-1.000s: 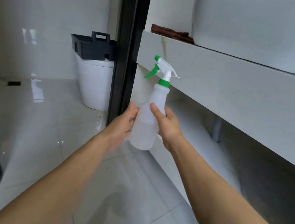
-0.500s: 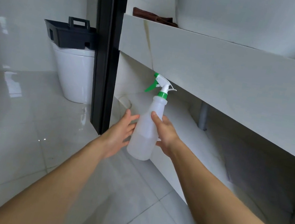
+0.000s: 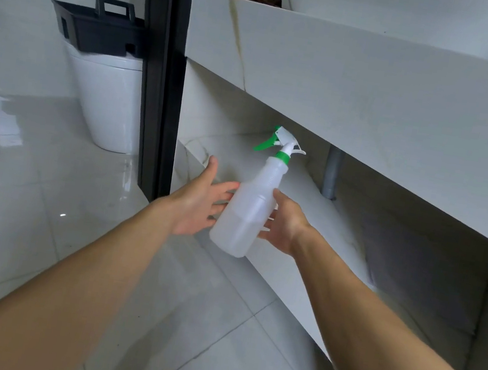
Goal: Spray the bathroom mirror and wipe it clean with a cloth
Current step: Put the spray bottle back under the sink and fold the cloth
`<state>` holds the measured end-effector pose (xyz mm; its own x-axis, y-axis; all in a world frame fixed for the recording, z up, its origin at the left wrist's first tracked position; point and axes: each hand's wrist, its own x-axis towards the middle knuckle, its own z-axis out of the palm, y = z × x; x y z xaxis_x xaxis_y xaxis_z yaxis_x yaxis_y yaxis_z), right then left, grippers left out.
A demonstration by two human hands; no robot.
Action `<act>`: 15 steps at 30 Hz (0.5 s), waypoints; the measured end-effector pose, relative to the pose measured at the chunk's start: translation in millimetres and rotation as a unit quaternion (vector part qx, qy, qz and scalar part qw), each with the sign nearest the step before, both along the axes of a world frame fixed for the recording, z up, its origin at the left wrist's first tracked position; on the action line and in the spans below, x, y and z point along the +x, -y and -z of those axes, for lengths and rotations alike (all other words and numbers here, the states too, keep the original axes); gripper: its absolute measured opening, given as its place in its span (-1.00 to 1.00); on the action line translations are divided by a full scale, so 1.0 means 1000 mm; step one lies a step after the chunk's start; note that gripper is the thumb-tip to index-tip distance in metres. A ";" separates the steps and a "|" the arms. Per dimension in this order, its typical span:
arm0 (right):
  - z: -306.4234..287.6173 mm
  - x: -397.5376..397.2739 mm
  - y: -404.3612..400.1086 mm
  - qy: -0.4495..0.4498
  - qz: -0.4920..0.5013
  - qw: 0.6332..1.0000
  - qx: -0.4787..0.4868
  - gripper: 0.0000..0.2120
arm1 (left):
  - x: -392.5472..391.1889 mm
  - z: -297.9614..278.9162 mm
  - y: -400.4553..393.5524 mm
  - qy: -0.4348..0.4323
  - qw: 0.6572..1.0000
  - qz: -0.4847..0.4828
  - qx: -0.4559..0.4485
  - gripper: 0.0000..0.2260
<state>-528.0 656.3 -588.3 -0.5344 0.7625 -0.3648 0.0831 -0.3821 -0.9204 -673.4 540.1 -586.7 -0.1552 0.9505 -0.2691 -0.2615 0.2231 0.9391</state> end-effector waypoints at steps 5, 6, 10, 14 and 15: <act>-0.003 0.017 -0.025 -0.030 0.033 0.999 -0.009 -0.61 | 0.003 -0.010 -0.030 0.019 0.999 0.037 0.005 -0.11; -0.004 0.020 -0.029 -0.034 0.038 0.999 -0.008 -0.62 | 0.006 -0.012 -0.036 0.017 0.999 0.041 0.007 -0.10; -0.015 0.034 -0.045 -0.043 0.067 0.997 0.005 -0.67 | 0.019 -0.019 -0.059 0.018 0.998 0.055 0.028 -0.11; -0.025 0.049 -0.060 -0.042 0.091 0.995 0.026 -0.67 | 0.037 -0.024 -0.083 0.012 0.997 0.063 0.038 -0.14; -0.026 0.053 -0.065 -0.044 0.098 0.994 0.034 -0.65 | 0.042 -0.025 -0.089 0.007 0.997 0.064 0.040 -0.14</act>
